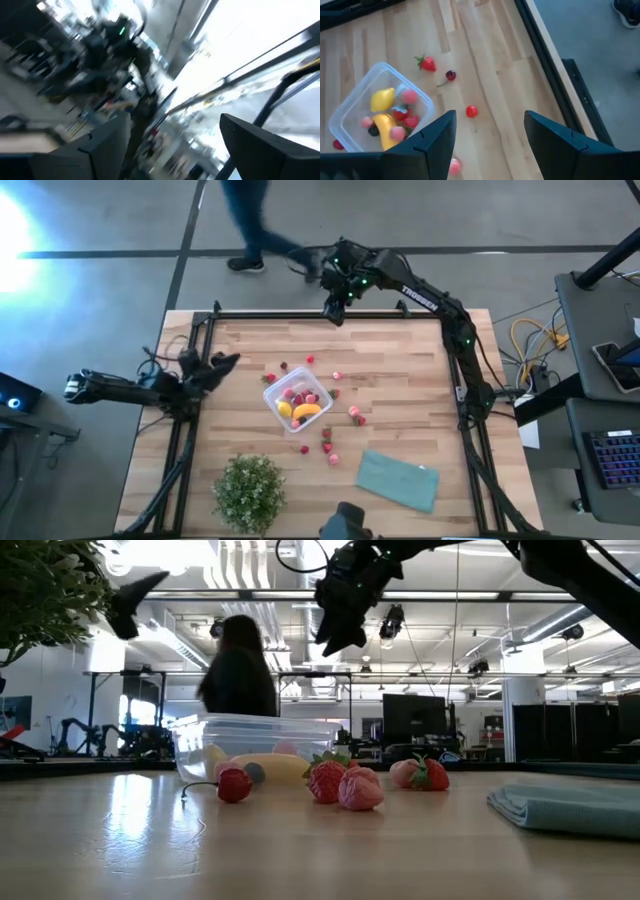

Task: Pick and placing Produce into tupperware
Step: Put the red strawberry into the transparent bin

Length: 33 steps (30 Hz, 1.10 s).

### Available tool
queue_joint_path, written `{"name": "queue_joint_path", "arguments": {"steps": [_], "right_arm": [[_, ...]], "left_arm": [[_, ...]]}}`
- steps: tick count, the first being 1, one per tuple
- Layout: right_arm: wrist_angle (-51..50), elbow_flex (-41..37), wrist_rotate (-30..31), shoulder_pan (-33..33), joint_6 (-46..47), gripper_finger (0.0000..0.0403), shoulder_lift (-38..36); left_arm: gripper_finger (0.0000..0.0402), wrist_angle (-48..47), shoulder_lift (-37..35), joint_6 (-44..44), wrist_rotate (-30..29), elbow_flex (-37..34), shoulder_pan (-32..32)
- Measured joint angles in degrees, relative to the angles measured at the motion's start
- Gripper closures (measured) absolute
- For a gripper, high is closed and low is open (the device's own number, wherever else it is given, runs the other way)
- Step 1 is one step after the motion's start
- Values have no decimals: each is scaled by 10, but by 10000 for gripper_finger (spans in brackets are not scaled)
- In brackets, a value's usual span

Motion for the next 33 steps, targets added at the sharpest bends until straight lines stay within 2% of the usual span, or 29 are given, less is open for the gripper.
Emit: {"name": "queue_joint_path", "arguments": {"steps": [7,11,14,17,20,23,26,30,33], "right_arm": [[0,0,1,20,18,177,0],[1,0,1,25,18,177,0],[0,0,2,25,23,177,0],[1,0,2,28,26,177,0],[2,0,2,34,19,177,-1],[4,0,1,40,9,177,-7],[5,1,1,42,7,177,-14],[4,1,3,41,8,177,-21],[3,1,3,38,14,177,-25]], "left_arm": [[109,105,-2,-2,1,0,0],[109,104,0,-2,23,0,0],[109,102,10,5,14,0,0],[109,104,12,45,-19,0,0],[109,86,13,120,-6,10,0],[109,-12,15,190,35,50,-1],[109,-207,16,210,30,116,0],[109,-507,26,225,-27,220,0],[109,-645,40,239,-84,282,0]]}}
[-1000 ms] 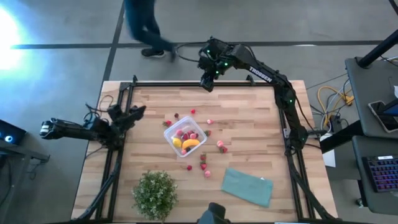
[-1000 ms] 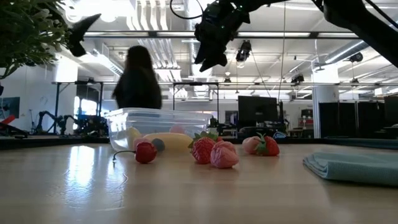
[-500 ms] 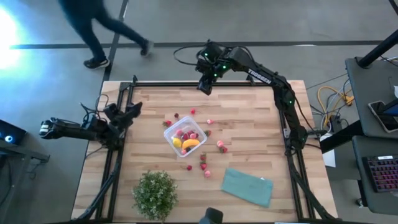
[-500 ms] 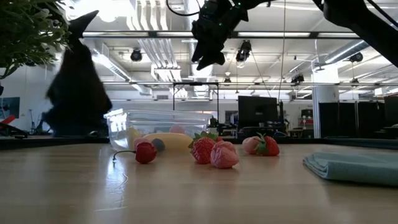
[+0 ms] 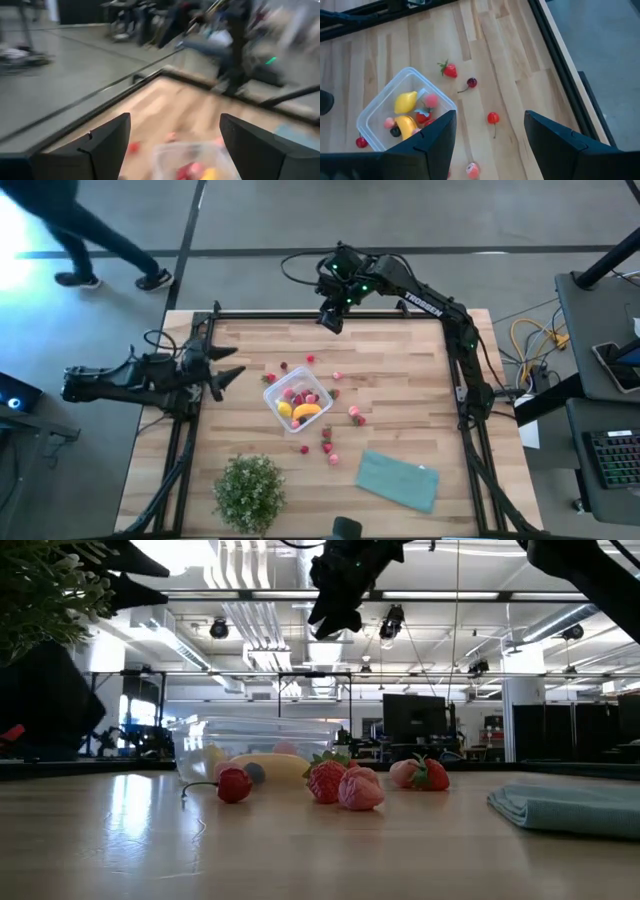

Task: Pick and placing Produce into tupperware
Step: Put the red strawberry into the transparent bin

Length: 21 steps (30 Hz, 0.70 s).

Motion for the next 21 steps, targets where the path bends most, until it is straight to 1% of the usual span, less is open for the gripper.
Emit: {"name": "queue_joint_path", "arguments": {"steps": [2,5,8,11,13,15,18,21], "right_arm": [[0,0,0,-1,3,177,-1],[-1,0,0,-2,3,177,-1],[-1,0,2,-4,3,177,-1],[-1,0,3,-7,3,177,-1],[-1,0,4,-9,4,177,-1],[-1,0,4,-11,4,177,-1],[-1,0,4,-14,8,177,-1],[-1,0,4,-14,8,177,-1]], "left_arm": [[109,-23,7,19,-11,26,0],[109,-13,8,31,-11,45,0],[109,12,5,27,-2,51,0],[109,60,0,9,40,47,0],[109,70,-3,-12,55,46,0],[109,89,-3,-31,56,46,0],[109,109,2,-32,55,46,0],[109,152,11,-33,54,45,0]]}}
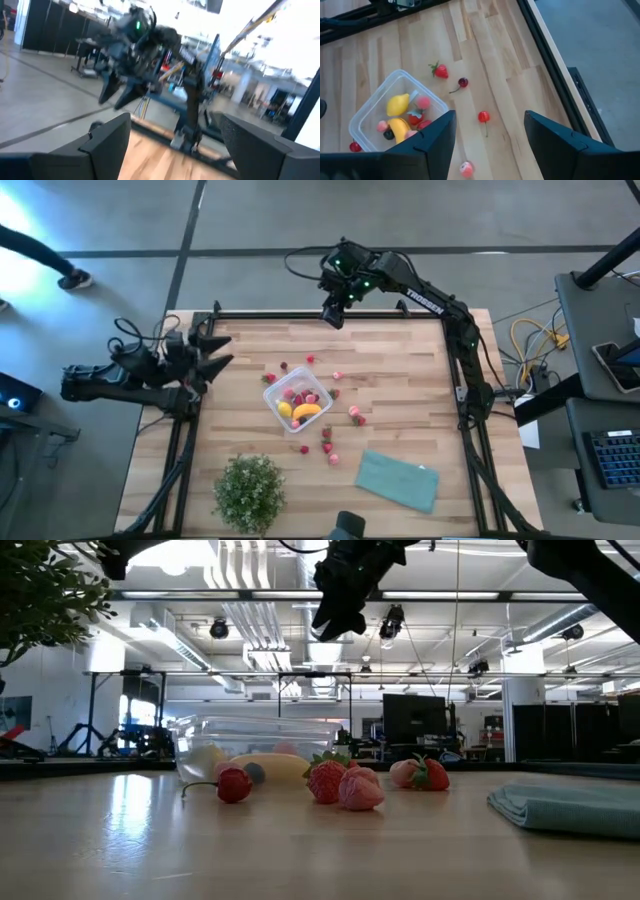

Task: Pick and placing Produce into tupperware
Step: Put the red strawberry into the transparent bin

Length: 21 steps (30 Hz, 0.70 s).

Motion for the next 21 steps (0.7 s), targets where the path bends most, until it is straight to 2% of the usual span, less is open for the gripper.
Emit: {"name": "queue_joint_path", "arguments": {"steps": [3,6,12,15,18,21], "right_arm": [[0,0,0,0,0,177,0],[0,0,0,1,-3,177,0],[0,0,0,0,-25,177,0],[0,0,0,-3,-52,177,0],[0,0,0,-14,-75,177,0],[0,0,0,-34,-73,177,0]], "left_arm": [[109,38,10,0,-15,0,0],[109,22,21,1,-21,0,0],[112,-184,56,-8,-87,11,3],[120,-244,77,-29,-91,14,16],[129,-253,97,-37,-90,14,46],[135,-252,146,-81,-73,16,111]]}}
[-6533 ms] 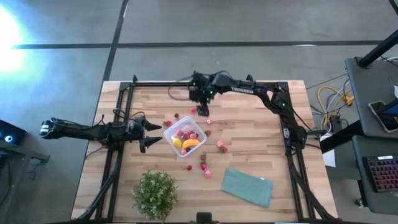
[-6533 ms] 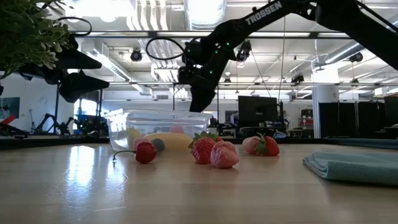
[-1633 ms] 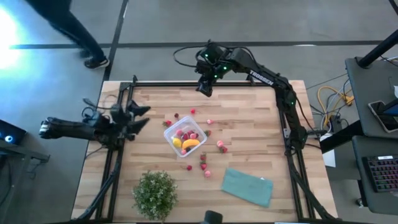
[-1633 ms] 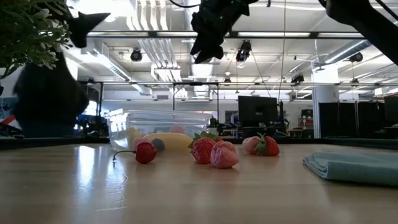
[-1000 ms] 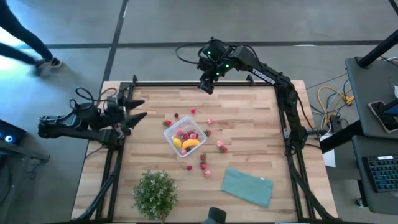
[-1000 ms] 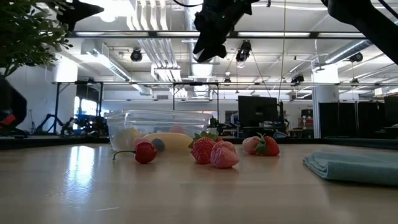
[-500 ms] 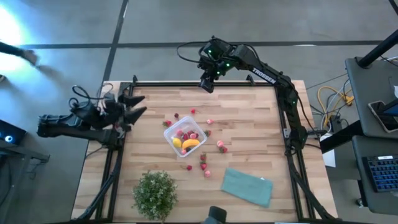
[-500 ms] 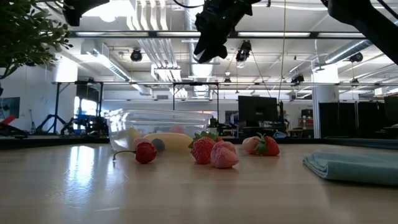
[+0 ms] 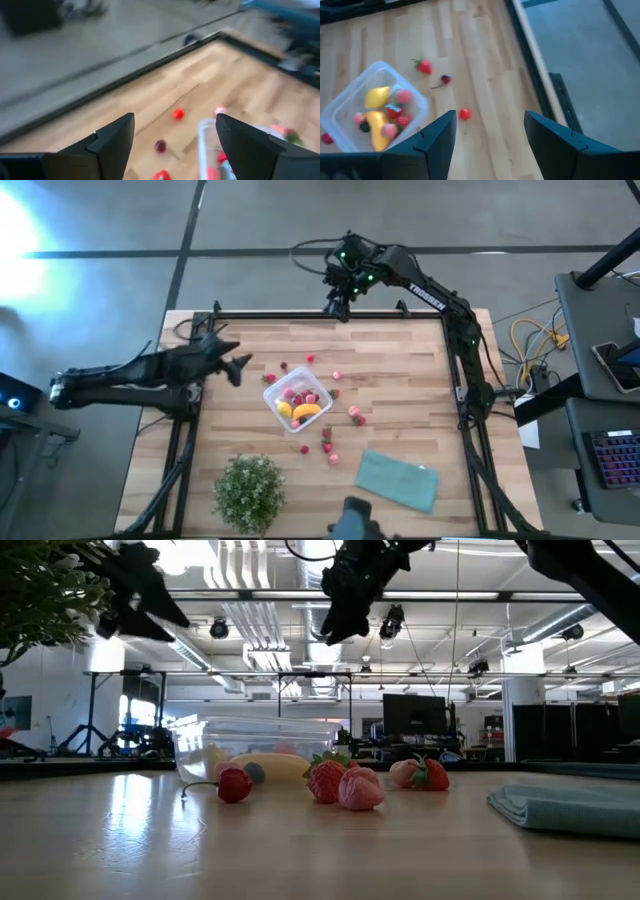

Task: Pick and placing Produce into tupperware
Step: Put the red strawberry into the transparent bin

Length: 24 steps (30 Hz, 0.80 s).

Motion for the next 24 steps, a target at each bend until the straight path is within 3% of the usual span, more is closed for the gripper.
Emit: {"name": "queue_joint_path", "arguments": {"steps": [5,9,11,18,24], "right_arm": [[1,0,-4,-39,-22,177,0],[2,0,-5,-61,-51,177,0],[1,0,-5,-68,-60,177,0],[0,-1,-5,-79,-99,177,0],[0,-2,-32,-92,-111,177,0]], "left_arm": [[137,20,100,-72,149,2,135],[137,45,171,-9,282,9,198],[137,34,204,40,321,19,211],[137,-12,255,228,329,74,211],[137,-42,276,247,321,68,218]]}}
